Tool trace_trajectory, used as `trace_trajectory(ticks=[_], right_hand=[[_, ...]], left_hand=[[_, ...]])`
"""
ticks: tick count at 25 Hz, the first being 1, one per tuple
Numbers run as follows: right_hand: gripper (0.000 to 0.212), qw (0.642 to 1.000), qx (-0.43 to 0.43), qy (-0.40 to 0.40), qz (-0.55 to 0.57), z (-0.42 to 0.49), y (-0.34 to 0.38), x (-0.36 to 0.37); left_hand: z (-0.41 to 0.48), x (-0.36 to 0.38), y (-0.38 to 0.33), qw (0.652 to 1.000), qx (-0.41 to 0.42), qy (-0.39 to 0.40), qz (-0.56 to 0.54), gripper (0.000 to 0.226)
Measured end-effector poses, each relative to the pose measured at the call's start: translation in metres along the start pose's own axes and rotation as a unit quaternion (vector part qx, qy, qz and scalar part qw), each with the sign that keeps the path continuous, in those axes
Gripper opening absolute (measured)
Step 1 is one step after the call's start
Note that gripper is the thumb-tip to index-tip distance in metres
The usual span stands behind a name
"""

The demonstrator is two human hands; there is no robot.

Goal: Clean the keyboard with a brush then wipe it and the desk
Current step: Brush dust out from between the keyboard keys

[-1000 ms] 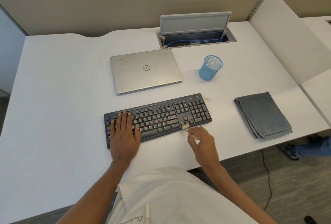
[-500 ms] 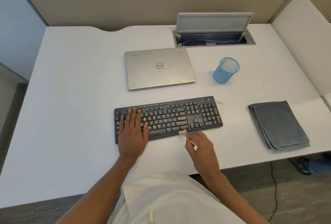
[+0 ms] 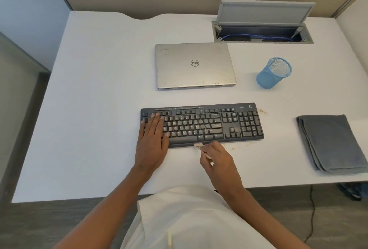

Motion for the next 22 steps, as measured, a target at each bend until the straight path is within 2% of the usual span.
trace_trajectory(ticks=[3,6,9,11,15,18,22], right_hand=[[0.01,0.997,-0.025,0.073,-0.026,0.007,0.012,0.02],[0.006,0.985,-0.107,0.124,-0.049,0.017,0.039,0.041],[0.005,0.988,-0.096,0.118,-0.037,0.022,0.045,0.04],[0.002,0.991,-0.072,0.101,-0.045,0.025,0.042,0.034],[0.004,0.98,-0.115,0.161,-0.029,0.035,0.058,0.053],[0.021,0.97,-0.114,0.212,0.033,0.044,0.07,0.066],[0.02,0.979,-0.113,0.171,0.017,0.045,0.065,0.058]], left_hand=[[-0.012,-0.011,0.023,1.0,-0.022,-0.015,-0.004,0.057],[-0.021,-0.024,0.051,0.998,-0.051,-0.04,-0.006,0.057],[-0.031,-0.029,0.074,0.995,-0.094,-0.042,-0.019,0.057],[-0.038,-0.026,0.077,0.995,-0.092,-0.023,-0.005,0.057],[-0.037,-0.022,0.071,0.996,-0.071,-0.004,0.05,0.056],[-0.038,-0.023,0.074,0.996,-0.065,-0.003,0.062,0.056],[-0.037,-0.022,0.074,0.996,-0.069,-0.007,0.061,0.055]])
Point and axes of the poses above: each hand's wrist, its own z-axis towards the middle knuckle, its own x-axis out of the palm, y = z × x, the point moved 3 cm from there along z, towards the middle knuckle, and after that the axes turned 7 degrees about -x, right-handed, at the moved point
